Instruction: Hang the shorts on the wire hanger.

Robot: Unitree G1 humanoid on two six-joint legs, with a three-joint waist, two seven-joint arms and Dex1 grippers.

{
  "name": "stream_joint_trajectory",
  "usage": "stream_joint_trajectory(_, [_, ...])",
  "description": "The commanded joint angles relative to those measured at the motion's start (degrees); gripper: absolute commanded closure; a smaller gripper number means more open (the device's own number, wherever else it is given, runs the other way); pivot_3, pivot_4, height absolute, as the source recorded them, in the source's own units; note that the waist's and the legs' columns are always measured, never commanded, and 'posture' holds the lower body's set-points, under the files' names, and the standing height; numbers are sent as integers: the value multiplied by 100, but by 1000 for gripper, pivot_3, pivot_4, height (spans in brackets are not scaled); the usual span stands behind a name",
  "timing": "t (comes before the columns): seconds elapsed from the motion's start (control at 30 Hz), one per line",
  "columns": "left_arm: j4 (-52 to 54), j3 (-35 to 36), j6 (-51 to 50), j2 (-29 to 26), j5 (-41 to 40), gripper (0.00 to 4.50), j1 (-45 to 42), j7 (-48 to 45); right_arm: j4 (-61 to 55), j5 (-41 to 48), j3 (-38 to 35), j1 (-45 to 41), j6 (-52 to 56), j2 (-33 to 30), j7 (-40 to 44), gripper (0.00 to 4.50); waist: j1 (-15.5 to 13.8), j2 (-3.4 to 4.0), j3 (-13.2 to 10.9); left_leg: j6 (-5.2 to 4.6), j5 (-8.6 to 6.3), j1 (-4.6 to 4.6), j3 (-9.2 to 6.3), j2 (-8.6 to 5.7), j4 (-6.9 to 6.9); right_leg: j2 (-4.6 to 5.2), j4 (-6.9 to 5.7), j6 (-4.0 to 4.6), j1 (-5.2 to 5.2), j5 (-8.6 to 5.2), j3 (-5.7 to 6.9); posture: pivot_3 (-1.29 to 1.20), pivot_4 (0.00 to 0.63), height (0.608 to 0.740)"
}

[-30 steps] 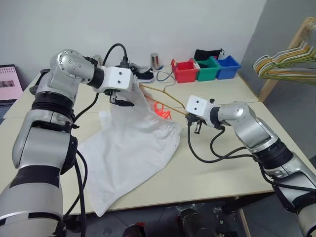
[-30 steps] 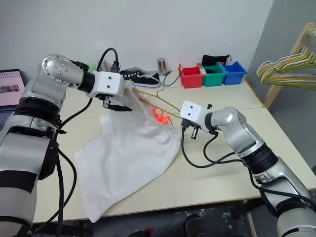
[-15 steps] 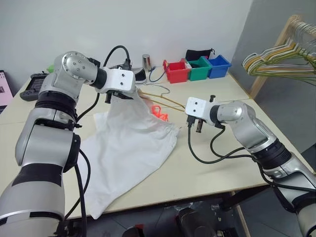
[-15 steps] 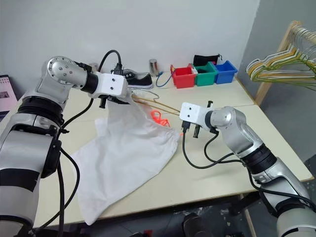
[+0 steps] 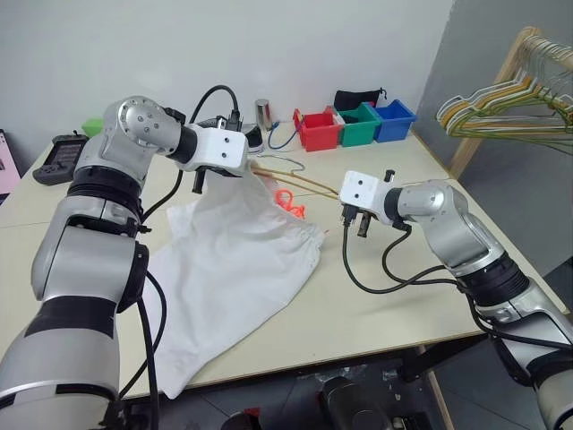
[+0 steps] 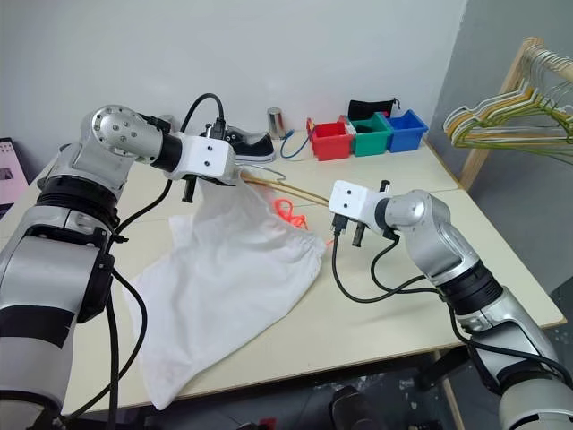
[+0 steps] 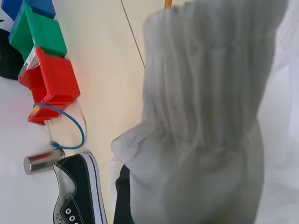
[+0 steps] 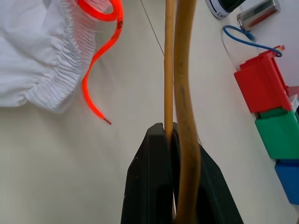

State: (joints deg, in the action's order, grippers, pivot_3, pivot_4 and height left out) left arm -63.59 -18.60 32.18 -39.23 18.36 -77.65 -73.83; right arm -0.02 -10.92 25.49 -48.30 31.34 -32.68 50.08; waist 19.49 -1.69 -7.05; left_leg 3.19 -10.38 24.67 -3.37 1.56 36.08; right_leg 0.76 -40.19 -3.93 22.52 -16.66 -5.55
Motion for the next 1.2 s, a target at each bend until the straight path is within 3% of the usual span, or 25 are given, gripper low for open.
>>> stream_joint_trajectory(0.03, [315,170,81,-99,-142,4500,136,185,-457,216,-266,-5,89,-59,253,3358,34,1,1,0,0,0,-1,0,0,0,-3,0,0,0,0,-253,0,740])
stream_joint_trajectory(0.33, [1704,451,-273,-589,-520,4500,1550,139,-861,842,-1061,-47,796,-786,805,1353,113,-1,10,6,4,-17,-3,-8,5,14,-47,2,0,0,1,-242,0,740])
stream_joint_trajectory(0.53, [3290,1033,-1720,-932,-1215,4500,2720,115,-379,1860,-1953,290,2082,-338,652,43,143,-13,23,-8,19,-47,1,-4,3,12,-70,-21,-17,-14,0,-237,0,740])
stream_joint_trajectory(0.67, [4333,1424,-2713,-1260,-1665,4500,3481,-5,-39,2139,-2006,771,2454,60,425,10,139,-48,61,-12,21,-79,7,5,1,8,-72,-21,-42,-15,-1,-227,0,740])
stream_joint_trajectory(0.8, [4901,1766,-3489,-1532,-1982,4500,3836,57,404,2463,-2025,971,2841,867,72,10,142,-50,66,-19,27,-84,12,2,2,7,-77,-17,-43,-11,-9,-199,0,740])
stream_joint_trajectory(1.0, [5091,1808,-3738,-1666,-2012,4500,3862,211,984,2651,-1979,653,2848,1846,-434,10,91,-51,72,-28,33,-78,7,1,0,5,-75,-17,-43,-11,-2,-177,0,740])
stream_joint_trajectory(1.2, [5230,1783,-3830,-1668,-2053,4500,3938,312,1778,2802,-2257,243,2604,2423,-788,10,33,-67,82,-28,33,-79,7,2,-1,6,-72,-17,-43,-11,-1,-166,0,740])
